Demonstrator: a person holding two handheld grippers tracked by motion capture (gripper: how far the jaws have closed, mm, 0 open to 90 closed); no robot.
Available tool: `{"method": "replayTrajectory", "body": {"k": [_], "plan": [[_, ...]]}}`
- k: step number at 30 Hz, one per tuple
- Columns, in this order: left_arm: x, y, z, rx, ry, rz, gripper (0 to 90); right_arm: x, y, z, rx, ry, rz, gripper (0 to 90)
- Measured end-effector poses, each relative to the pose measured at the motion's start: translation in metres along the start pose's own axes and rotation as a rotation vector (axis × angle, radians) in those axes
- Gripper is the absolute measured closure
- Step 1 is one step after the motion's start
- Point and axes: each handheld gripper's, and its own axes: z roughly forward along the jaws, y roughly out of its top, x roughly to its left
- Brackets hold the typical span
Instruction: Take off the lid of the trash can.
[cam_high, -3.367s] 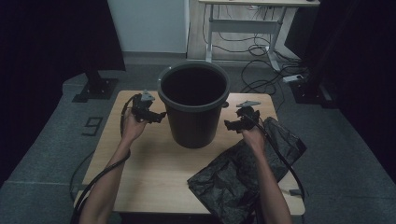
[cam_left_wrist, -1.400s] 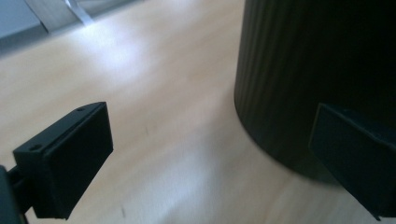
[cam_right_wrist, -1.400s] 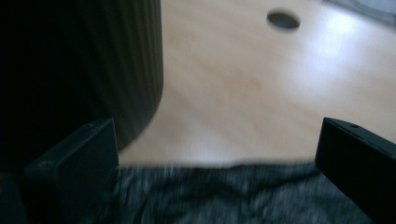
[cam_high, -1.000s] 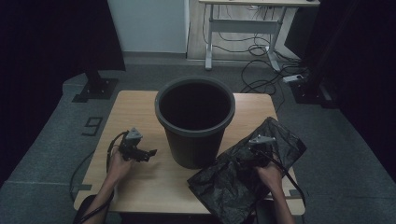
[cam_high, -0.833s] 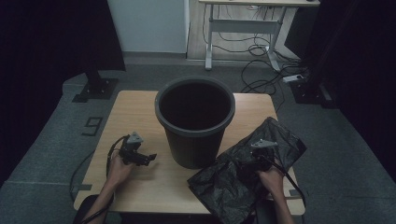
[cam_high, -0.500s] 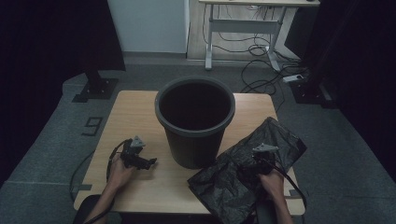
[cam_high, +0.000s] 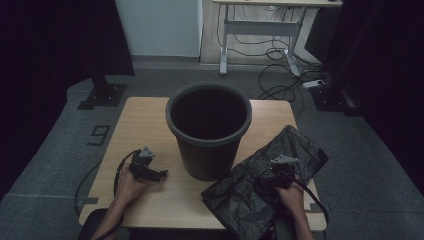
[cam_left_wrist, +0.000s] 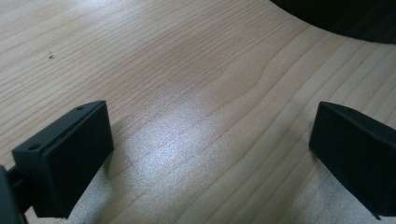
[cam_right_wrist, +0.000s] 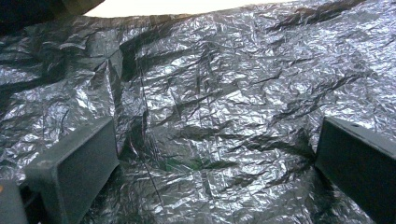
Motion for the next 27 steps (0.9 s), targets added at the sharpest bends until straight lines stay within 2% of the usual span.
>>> {"method": "replayTrajectory", "body": {"k": [6, 12, 14, 17, 20, 23, 27], "plan": [[0.004, 0.001, 0.001, 0.000, -0.030, 0.027, 0.0, 0.001, -0.001, -0.001, 0.000, -0.003, 0.002, 0.0], [0.004, 0.007, 0.002, 0.029, -0.040, 0.036, 0.0, 0.001, -0.001, -0.001, -0.001, -0.001, -0.001, 0.0], [0.003, 0.008, 0.002, 0.038, -0.048, 0.053, 0.0, 0.001, -0.001, -0.001, -0.001, 0.000, -0.001, 0.0], [0.001, 0.011, 0.000, 0.032, -0.032, 0.073, 0.0, 0.001, -0.001, -0.001, -0.001, 0.000, -0.001, 0.0], [0.003, 0.015, -0.003, 0.026, -0.045, 0.054, 0.0, 0.001, -0.001, -0.001, 0.000, 0.000, -0.001, 0.0], [0.004, 0.020, -0.007, 0.022, -0.039, 0.042, 0.0, 0.001, -0.001, -0.001, -0.001, 0.000, -0.001, 0.0], [0.008, 0.028, -0.012, 0.028, -0.065, 0.008, 0.0, 0.001, -0.001, -0.001, -0.001, 0.000, -0.001, 0.0]]}}
